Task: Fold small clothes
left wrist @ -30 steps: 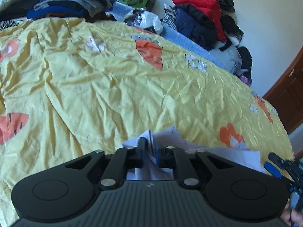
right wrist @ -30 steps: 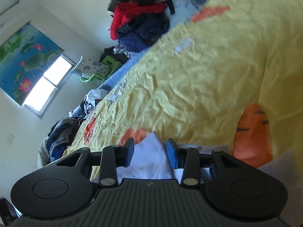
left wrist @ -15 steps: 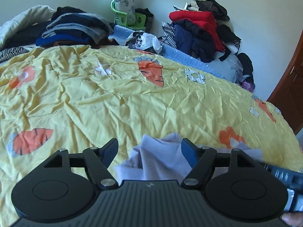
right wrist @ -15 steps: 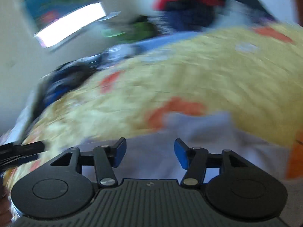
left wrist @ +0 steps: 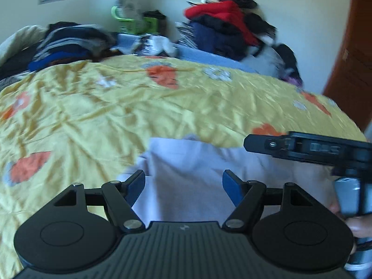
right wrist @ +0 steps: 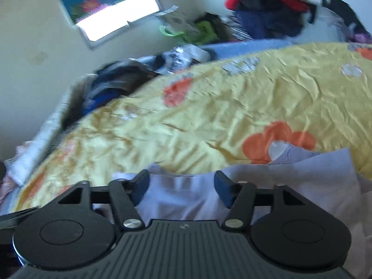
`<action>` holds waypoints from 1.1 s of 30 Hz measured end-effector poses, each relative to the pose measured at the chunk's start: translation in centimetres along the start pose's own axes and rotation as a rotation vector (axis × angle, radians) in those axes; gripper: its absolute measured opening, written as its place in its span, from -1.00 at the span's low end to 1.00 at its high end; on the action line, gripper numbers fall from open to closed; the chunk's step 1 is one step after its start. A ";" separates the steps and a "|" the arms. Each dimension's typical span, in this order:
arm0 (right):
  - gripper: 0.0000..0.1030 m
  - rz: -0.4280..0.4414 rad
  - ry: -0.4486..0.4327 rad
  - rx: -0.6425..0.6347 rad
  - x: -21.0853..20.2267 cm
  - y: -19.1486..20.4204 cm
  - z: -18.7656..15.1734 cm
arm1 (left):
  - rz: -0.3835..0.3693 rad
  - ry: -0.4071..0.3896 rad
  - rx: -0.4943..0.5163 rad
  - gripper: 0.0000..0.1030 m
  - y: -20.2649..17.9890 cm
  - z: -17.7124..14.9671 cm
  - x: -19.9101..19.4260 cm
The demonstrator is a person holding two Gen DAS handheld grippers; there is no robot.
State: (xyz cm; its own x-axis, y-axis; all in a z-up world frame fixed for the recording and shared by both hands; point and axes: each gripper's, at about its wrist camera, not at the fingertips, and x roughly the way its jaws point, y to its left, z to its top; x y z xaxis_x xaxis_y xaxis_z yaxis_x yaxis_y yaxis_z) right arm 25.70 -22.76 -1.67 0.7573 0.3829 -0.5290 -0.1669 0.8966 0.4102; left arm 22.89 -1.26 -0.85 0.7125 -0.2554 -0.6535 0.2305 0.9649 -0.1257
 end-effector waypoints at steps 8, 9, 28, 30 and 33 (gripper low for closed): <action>0.42 -0.197 0.042 0.088 -0.8 -4.9 -0.7 | 0.166 0.085 -0.008 0.44 -0.6 1.4 5.8; 0.44 -0.222 0.015 0.113 -1.5 -5.0 -0.6 | 0.162 0.076 -0.017 0.44 -0.5 1.4 5.4; 0.98 -0.492 0.025 -0.204 -5.5 -0.3 -5.8 | 0.143 0.055 0.008 0.58 -1.5 -3.7 0.1; 0.98 -0.447 0.014 -0.186 -6.6 -0.1 -6.4 | 0.143 0.053 0.000 0.59 -1.4 -4.1 -0.3; 0.98 -0.443 0.019 -0.189 -7.5 0.3 -7.6 | 0.141 0.054 0.002 0.59 -1.5 -4.9 -1.0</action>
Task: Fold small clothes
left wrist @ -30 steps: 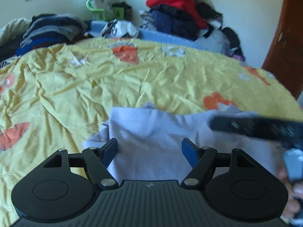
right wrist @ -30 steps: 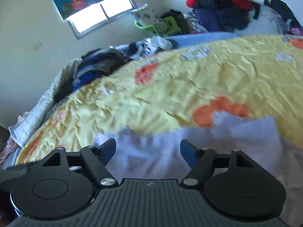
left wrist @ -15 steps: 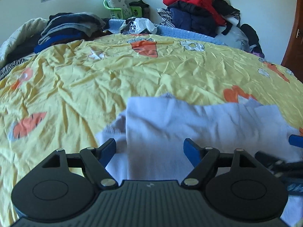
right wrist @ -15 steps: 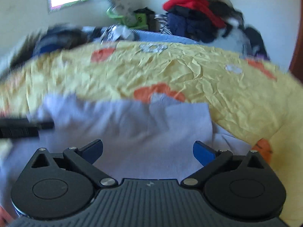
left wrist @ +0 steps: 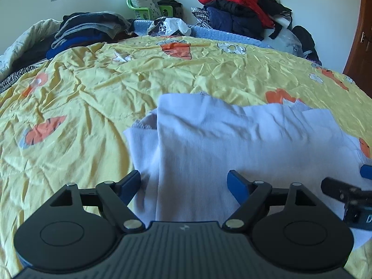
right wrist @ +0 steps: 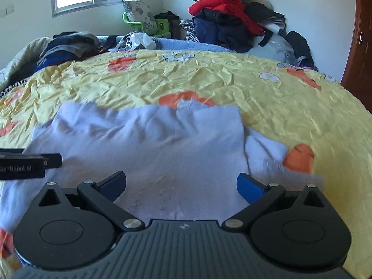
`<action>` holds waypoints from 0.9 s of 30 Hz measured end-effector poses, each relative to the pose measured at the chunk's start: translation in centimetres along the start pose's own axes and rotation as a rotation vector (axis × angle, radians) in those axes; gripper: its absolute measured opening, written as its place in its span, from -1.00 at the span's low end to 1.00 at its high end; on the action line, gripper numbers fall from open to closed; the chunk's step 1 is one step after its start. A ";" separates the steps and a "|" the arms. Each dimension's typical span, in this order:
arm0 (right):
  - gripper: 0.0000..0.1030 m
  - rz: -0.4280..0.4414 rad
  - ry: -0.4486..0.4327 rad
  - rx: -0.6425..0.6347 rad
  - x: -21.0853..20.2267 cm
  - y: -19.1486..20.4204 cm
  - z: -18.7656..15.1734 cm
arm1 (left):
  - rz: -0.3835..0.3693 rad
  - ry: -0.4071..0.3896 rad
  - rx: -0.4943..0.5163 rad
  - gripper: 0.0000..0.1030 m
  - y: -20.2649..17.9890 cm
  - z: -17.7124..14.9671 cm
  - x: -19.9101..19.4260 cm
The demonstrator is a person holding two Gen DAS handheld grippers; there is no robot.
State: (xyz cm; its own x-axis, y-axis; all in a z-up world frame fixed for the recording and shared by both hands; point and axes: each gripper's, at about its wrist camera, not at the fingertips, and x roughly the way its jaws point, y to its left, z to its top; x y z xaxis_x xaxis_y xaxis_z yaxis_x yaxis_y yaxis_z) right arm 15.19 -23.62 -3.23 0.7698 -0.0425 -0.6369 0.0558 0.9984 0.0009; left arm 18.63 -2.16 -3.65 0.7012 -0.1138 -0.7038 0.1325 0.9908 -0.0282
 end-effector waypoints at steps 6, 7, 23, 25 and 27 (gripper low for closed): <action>0.99 -0.005 0.018 -0.011 0.0 0.1 -1.4 | -0.004 0.009 0.012 0.60 0.1 -1.1 -0.8; 0.98 -0.005 0.014 0.000 -0.3 0.0 -1.5 | -0.008 0.014 0.007 0.60 0.3 -1.2 -1.0; 0.99 0.012 0.027 0.048 -2.9 0.3 -3.9 | -0.014 -0.001 0.001 0.61 0.9 -3.8 -3.6; 0.99 0.010 0.031 0.051 -3.1 0.4 -4.2 | -0.014 -0.001 0.004 0.62 0.9 -4.2 -3.8; 0.99 0.012 0.032 0.056 -3.4 0.4 -4.5 | -0.016 -0.001 0.002 0.62 0.9 -4.5 -4.0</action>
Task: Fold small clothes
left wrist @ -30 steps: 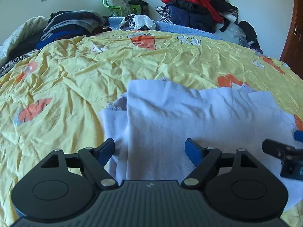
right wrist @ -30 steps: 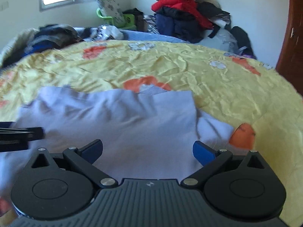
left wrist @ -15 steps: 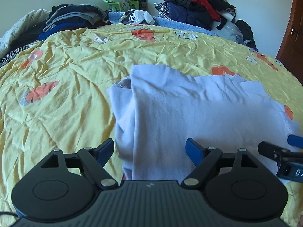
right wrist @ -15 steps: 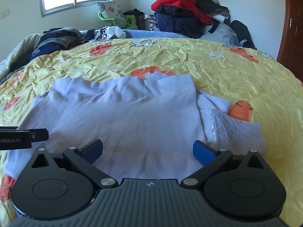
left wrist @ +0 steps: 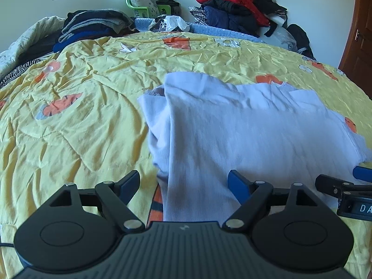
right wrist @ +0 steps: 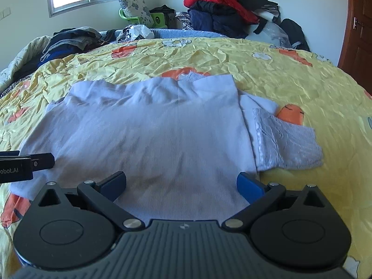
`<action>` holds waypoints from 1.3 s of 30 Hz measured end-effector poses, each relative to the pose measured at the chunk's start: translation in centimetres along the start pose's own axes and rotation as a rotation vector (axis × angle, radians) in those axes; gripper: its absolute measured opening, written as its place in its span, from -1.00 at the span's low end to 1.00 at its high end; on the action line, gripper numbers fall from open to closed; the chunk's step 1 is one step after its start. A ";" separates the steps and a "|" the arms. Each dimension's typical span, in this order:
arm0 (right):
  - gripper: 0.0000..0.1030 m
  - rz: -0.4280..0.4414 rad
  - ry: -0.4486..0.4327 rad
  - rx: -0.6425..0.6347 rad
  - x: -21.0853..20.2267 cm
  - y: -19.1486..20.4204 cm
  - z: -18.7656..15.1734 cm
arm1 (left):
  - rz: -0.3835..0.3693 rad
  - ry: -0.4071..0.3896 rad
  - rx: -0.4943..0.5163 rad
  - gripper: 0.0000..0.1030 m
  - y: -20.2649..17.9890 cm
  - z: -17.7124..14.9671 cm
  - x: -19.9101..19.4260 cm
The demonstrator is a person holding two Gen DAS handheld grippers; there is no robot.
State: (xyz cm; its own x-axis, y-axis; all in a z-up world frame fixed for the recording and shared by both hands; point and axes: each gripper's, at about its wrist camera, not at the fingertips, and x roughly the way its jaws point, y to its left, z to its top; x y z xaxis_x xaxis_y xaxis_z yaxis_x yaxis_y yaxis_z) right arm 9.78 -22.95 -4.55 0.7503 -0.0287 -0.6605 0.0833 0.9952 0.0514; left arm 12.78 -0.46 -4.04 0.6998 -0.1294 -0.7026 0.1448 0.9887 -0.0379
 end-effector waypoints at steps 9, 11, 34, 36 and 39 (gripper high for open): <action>0.99 0.009 0.002 0.019 -1.1 -0.5 -1.1 | 0.003 -0.001 0.004 0.62 -0.1 -1.1 -0.6; 0.99 0.011 0.002 0.028 -1.4 -0.6 -1.3 | 0.003 -0.002 0.004 0.62 0.0 -1.3 -0.7; 0.99 0.016 0.014 0.048 -3.9 -0.5 -4.6 | 0.002 -0.009 -0.004 0.62 0.4 -4.3 -3.5; 0.99 0.016 0.014 0.049 -4.1 -0.6 -4.8 | 0.003 -0.007 -0.006 0.62 0.5 -4.6 -3.7; 0.99 0.016 0.014 0.048 -4.2 -0.6 -4.9 | 0.010 -0.005 -0.002 0.62 0.6 -5.0 -3.9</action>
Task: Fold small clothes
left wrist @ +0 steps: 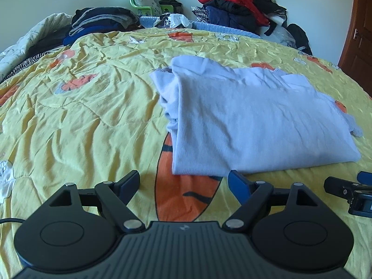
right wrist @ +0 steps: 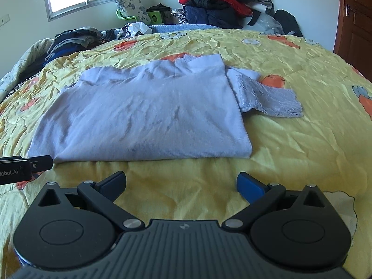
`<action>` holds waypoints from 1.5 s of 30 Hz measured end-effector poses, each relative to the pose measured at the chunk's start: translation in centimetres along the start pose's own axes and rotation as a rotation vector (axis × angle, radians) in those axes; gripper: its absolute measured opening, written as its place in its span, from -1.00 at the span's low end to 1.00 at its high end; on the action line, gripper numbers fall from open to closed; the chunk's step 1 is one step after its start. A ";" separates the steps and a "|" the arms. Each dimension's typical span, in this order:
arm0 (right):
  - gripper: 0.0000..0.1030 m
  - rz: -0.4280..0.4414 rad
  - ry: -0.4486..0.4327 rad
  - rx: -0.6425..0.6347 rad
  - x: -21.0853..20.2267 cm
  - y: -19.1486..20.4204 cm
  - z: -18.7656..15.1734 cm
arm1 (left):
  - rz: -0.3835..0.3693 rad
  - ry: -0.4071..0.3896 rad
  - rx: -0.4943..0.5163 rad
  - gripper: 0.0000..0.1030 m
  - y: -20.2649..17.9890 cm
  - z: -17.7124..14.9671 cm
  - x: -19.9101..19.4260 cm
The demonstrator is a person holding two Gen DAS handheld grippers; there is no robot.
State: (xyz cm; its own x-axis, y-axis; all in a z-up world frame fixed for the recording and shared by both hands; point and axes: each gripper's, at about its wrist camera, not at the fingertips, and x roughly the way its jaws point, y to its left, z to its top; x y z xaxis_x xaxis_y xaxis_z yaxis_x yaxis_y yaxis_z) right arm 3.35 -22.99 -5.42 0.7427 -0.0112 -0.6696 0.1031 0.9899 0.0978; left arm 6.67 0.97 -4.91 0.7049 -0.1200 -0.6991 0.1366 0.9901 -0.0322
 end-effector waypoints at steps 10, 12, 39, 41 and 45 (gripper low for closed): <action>1.00 -0.007 -0.001 -0.025 -1.1 0.0 -1.4 | 0.011 -0.008 0.011 0.63 0.1 -0.9 -0.5; 1.00 -0.012 -0.002 -0.033 -1.1 0.2 -1.4 | 0.011 -0.011 0.009 0.67 0.2 -1.1 -0.6; 1.00 -0.049 -0.049 -0.099 -1.4 1.0 -2.9 | 0.047 -0.079 0.030 1.00 -0.2 -3.2 -0.8; 1.00 -0.050 -0.051 -0.099 -1.4 1.0 -3.0 | 0.047 -0.080 0.030 1.00 -0.2 -3.2 -0.8; 1.00 -0.053 -0.057 -0.098 -1.5 1.1 -3.1 | 0.048 -0.084 0.029 1.00 -0.2 -3.2 -0.9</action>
State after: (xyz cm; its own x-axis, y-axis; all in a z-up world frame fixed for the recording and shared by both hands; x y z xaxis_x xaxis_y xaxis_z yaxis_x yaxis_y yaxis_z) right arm 0.32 -21.48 -6.61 0.7749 -0.0694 -0.6283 0.0802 0.9967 -0.0113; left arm 3.78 1.14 -6.62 0.7666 -0.0795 -0.6372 0.1208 0.9924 0.0216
